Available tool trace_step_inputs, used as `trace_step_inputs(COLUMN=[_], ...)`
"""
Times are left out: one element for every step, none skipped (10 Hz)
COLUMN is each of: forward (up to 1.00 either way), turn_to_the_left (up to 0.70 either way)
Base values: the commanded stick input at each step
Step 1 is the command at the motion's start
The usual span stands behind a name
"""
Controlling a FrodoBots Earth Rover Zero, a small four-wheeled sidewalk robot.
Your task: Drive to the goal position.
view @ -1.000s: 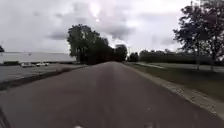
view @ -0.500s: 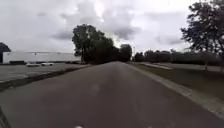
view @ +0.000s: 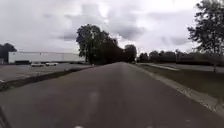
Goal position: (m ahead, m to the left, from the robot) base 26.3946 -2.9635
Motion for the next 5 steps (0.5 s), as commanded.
trace_step_inputs(forward=[1.0,1.0,1.0,1.0,1.0], turn_to_the_left=[-0.15,-0.16,-0.18,-0.17,-0.17])
